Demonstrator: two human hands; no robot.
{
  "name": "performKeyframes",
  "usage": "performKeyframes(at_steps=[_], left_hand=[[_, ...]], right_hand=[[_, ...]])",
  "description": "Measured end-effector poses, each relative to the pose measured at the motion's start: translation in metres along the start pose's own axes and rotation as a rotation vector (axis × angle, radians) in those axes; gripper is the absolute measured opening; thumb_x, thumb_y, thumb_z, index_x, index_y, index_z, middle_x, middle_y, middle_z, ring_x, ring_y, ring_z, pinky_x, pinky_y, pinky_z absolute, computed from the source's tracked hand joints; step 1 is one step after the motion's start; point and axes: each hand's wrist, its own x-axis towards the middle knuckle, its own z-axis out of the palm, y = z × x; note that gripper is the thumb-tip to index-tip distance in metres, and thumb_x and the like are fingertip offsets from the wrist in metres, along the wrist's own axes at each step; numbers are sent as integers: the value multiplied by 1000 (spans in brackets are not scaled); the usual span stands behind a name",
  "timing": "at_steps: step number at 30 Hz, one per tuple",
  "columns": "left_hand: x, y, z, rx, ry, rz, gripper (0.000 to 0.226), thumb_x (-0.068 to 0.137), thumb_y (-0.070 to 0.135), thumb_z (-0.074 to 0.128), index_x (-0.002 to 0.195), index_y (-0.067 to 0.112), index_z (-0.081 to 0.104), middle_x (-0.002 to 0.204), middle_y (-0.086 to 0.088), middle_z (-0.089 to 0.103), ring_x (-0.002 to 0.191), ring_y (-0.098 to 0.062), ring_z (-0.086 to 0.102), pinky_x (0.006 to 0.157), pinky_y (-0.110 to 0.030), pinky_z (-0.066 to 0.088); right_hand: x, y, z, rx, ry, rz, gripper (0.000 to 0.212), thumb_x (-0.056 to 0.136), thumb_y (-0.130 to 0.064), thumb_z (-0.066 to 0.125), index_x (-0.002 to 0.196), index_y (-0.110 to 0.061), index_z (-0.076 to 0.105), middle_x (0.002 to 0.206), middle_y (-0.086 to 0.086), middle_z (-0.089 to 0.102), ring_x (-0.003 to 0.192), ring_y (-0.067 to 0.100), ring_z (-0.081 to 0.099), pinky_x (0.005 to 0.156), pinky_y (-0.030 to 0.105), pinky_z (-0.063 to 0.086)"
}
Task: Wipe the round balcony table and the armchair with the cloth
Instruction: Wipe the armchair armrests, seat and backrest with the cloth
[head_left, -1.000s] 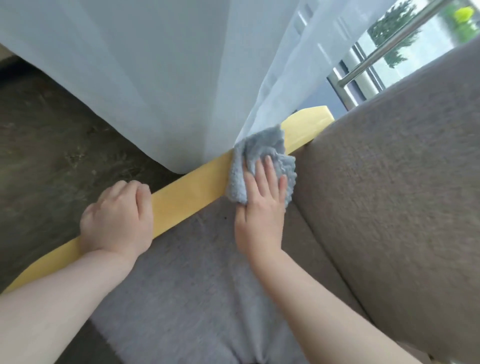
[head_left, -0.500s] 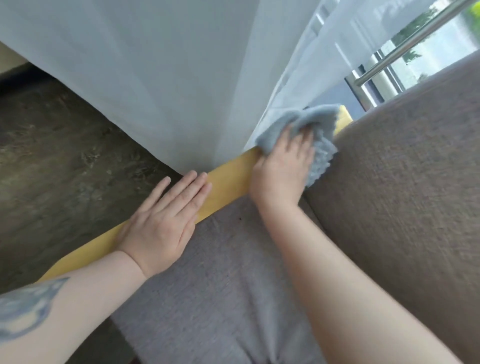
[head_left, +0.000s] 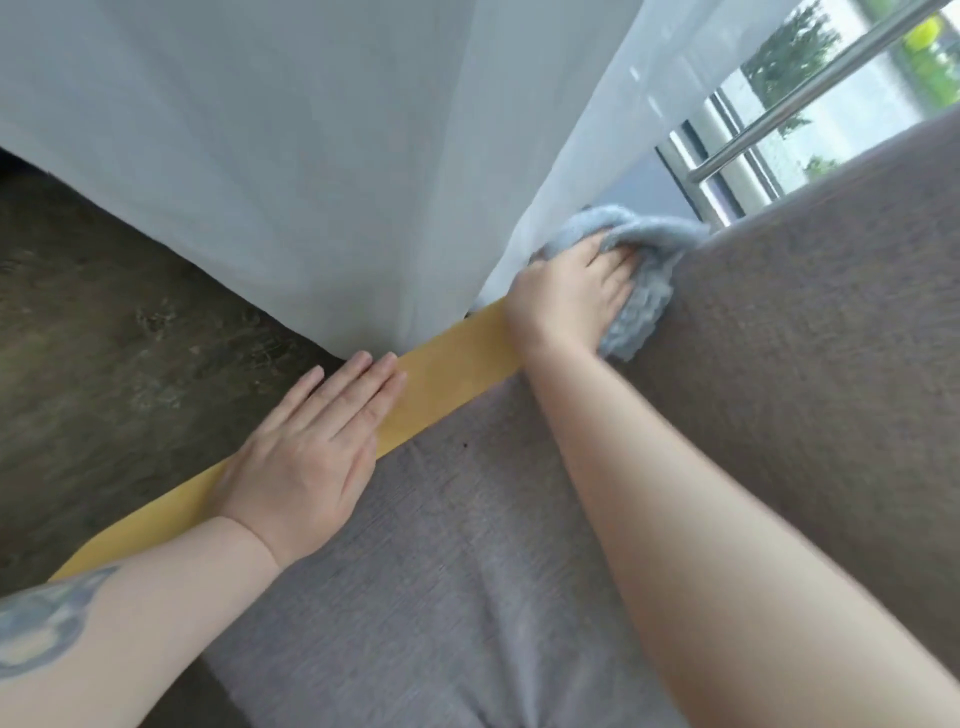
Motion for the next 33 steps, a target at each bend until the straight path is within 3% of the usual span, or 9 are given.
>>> performKeyframes(at_steps=[7, 13, 17, 19, 22, 25, 29, 30, 33], left_hand=[[2, -3, 2, 0, 38, 7, 48, 100, 25, 28, 146, 14, 36, 154, 1, 32, 142, -17, 31, 112, -45, 32], [4, -1, 2, 0, 88, -5, 47, 98, 23, 31, 144, 15, 41, 151, 2, 37, 138, -20, 37, 111, -45, 32], [3, -2, 2, 13, 97, -30, 47, 98, 23, 32, 143, 17, 44, 150, 3, 39, 137, -21, 40, 110, -48, 33], [3, -1, 3, 11, 99, -46, 46, 98, 23, 33, 142, 18, 46, 150, 3, 40, 137, -21, 40, 110, -47, 33], [2, -1, 1, -51, 130, -109, 45, 95, 21, 37, 138, 13, 50, 144, -2, 48, 134, -22, 44, 111, -41, 33], [-29, -12, -7, -23, 115, -324, 49, 99, 31, 29, 141, 12, 45, 147, -2, 45, 139, -19, 36, 117, -37, 20], [-101, -17, -12, 39, 60, -573, 56, 101, 41, 18, 152, 19, 23, 158, 5, 18, 147, -12, 13, 120, -37, 5], [-111, -14, -12, 41, 72, -641, 56, 101, 42, 18, 152, 20, 20, 159, 6, 15, 147, -11, 10, 120, -38, 4], [-122, -9, -9, 70, 119, -753, 58, 98, 40, 21, 152, 20, 21, 160, 3, 16, 147, -14, 12, 119, -42, 7]], right_hand=[[48, 4, -13, 10, 75, 1, 62, 93, -9, 30, 150, 2, 6, 158, 23, -2, 147, 31, -6, 117, 37, -7], [-57, 39, 16, 35, 83, -483, 65, 83, -11, 43, 145, 4, 27, 154, 25, 19, 145, 35, 9, 117, 40, -1], [-12, 49, 3, 96, 121, -310, 62, 89, -10, 37, 148, -1, 23, 158, 16, 14, 147, 27, 5, 119, 39, -2], [-62, 49, 14, 174, 150, -307, 63, 83, -10, 34, 145, 1, 29, 155, 20, 21, 146, 30, 9, 119, 39, 1], [-159, 39, 38, 172, 20, -679, 60, 82, -13, 39, 140, 3, 39, 151, 21, 32, 144, 33, 19, 120, 41, 9], [-145, 35, 34, 36, -75, -1047, 61, 81, -10, 53, 140, -4, 43, 152, 13, 34, 144, 25, 24, 119, 38, 14], [-134, 60, 28, 82, 63, -671, 59, 78, -11, 49, 137, -3, 46, 150, 14, 36, 143, 27, 23, 117, 42, 12], [-160, 57, 34, 77, 51, -704, 58, 79, -15, 44, 135, -3, 47, 150, 15, 36, 143, 29, 22, 117, 44, 12], [-220, 35, 47, 16, -227, -1264, 55, 82, -21, 42, 135, -9, 51, 152, 9, 35, 144, 23, 22, 119, 42, 13]])
